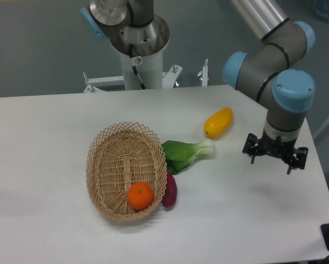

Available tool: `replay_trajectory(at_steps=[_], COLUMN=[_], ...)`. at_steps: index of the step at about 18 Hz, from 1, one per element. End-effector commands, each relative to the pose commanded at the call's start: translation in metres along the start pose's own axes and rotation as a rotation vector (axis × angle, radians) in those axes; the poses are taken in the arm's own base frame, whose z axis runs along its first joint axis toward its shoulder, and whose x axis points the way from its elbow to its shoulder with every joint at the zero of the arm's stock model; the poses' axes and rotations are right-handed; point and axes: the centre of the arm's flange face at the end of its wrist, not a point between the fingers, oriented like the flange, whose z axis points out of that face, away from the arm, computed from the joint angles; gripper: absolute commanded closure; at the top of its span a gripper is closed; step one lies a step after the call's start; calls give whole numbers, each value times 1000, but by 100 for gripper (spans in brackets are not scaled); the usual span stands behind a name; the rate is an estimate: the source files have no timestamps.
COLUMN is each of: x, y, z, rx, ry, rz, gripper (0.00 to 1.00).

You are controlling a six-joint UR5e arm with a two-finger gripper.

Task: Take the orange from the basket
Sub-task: 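Move the open gripper toward the wicker basket over the bok choy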

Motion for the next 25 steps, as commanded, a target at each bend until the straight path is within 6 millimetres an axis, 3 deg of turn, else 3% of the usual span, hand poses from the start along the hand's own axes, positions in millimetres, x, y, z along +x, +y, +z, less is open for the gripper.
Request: replay_trajectory(at_steps=[6, 12, 16, 18, 19, 22, 25], x=[24, 32, 60, 70, 75, 104, 149], y=[-26, -32, -56, -56, -56, -61, -75], z=[-4, -5, -3, 0, -8, -8, 2], rx=[10, 19, 18, 18, 35, 79, 74], ry=[2, 11, 18, 32, 19, 27, 52], rz=[-70, -125, -110, -97, -96, -71, -72], gripper=[0, 0, 0, 0, 0, 0, 0])
